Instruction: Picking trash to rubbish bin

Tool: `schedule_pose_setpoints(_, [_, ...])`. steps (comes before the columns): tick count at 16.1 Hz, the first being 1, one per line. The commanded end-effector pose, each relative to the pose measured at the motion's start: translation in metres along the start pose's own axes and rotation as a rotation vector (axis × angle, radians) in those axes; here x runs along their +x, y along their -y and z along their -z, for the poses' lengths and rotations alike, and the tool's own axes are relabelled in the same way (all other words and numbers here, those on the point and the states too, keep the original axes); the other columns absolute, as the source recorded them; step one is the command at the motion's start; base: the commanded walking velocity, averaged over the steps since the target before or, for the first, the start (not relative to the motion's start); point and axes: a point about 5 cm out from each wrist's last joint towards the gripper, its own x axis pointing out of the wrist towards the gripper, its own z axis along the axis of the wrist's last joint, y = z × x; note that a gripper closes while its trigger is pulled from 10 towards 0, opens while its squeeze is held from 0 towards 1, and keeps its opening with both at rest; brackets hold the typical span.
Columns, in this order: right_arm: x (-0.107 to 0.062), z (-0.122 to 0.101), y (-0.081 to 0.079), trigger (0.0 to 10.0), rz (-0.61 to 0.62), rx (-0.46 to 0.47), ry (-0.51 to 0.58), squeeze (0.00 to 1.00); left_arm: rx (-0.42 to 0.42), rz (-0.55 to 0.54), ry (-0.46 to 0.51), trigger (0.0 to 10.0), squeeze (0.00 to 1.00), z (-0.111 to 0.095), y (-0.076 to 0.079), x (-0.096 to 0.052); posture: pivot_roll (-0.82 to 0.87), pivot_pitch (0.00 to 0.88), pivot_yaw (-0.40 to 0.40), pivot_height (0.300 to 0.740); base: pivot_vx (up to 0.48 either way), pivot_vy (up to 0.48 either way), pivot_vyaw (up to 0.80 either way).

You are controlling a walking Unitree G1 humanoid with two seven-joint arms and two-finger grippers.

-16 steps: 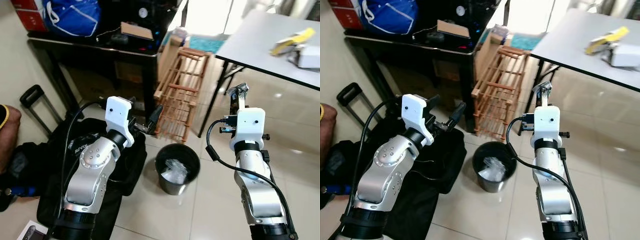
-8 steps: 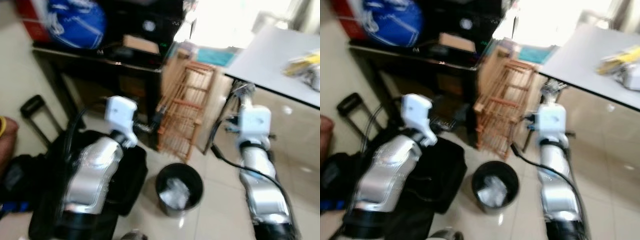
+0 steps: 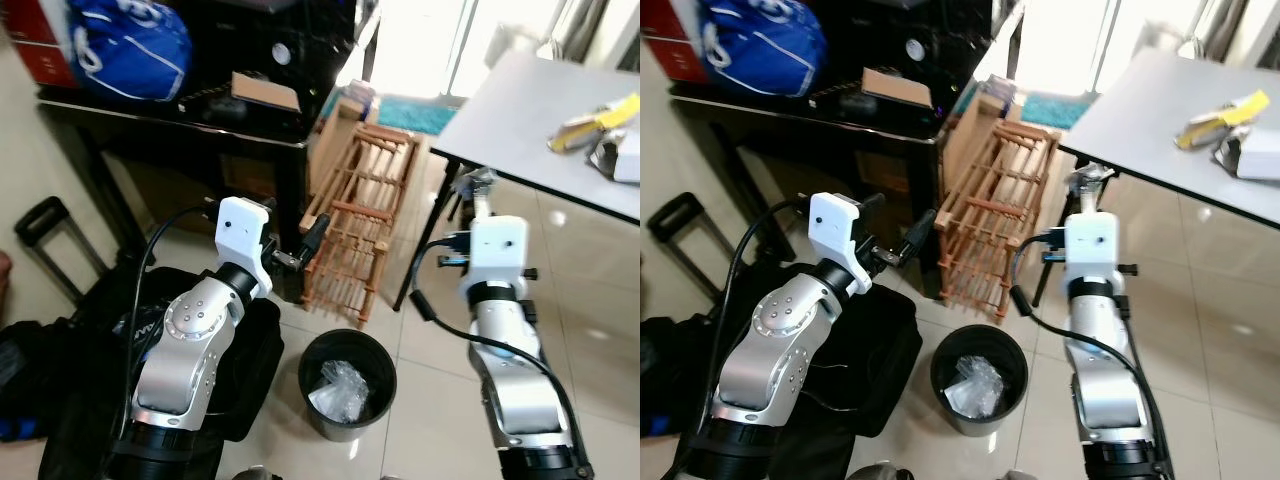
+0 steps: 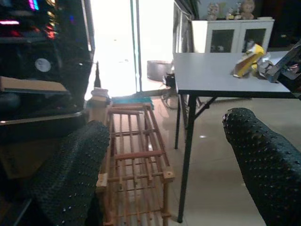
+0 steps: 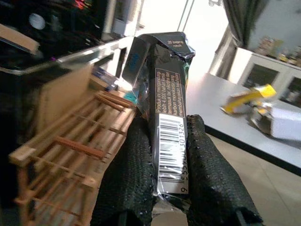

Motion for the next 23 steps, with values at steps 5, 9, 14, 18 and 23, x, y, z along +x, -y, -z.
schedule_pose_setpoints(5, [-0.002, 0.021, -0.007, 10.0, -0.012, 0.056, -0.127, 0.0, -0.009, -0.03, -0.153, 10.0, 0.0, 0.039, -0.01, -0.019, 0.04, 0.106, 0.018, 0.74, 0.0, 0.0, 0.0])
schedule_pose_setpoints(9, [-0.004, 0.036, -0.01, 10.0, -0.016, 0.056, -0.187, 0.0, 0.01, -0.029, -0.257, 10.0, 0.0, 0.063, -0.016, -0.036, 0.04, 0.14, 0.031, 0.74, 0.0, 0.0, 0.0])
schedule_pose_setpoints(14, [-0.012, 0.064, -0.016, 10.0, -0.02, 0.094, -0.334, 0.0, 0.013, 0.001, -0.349, 10.0, 0.0, 0.08, -0.014, -0.061, 0.06, 0.244, 0.048, 0.74, 0.0, 0.0, 0.0])
schedule_pose_setpoints(18, [-0.024, 0.082, -0.027, 10.0, -0.061, 0.101, -0.431, 0.0, 0.014, 0.02, -0.375, 10.0, 0.0, 0.082, -0.008, -0.069, 0.07, 0.306, 0.04, 0.74, 0.0, 0.0, 0.0])
schedule_pose_setpoints(23, [-0.035, 0.103, -0.035, 10.0, -0.119, 0.077, -0.544, 0.0, -0.004, 0.024, -0.369, 10.0, 0.0, 0.082, 0.001, -0.067, 0.07, 0.314, 0.026, 0.74, 0.0, 0.0, 0.0])
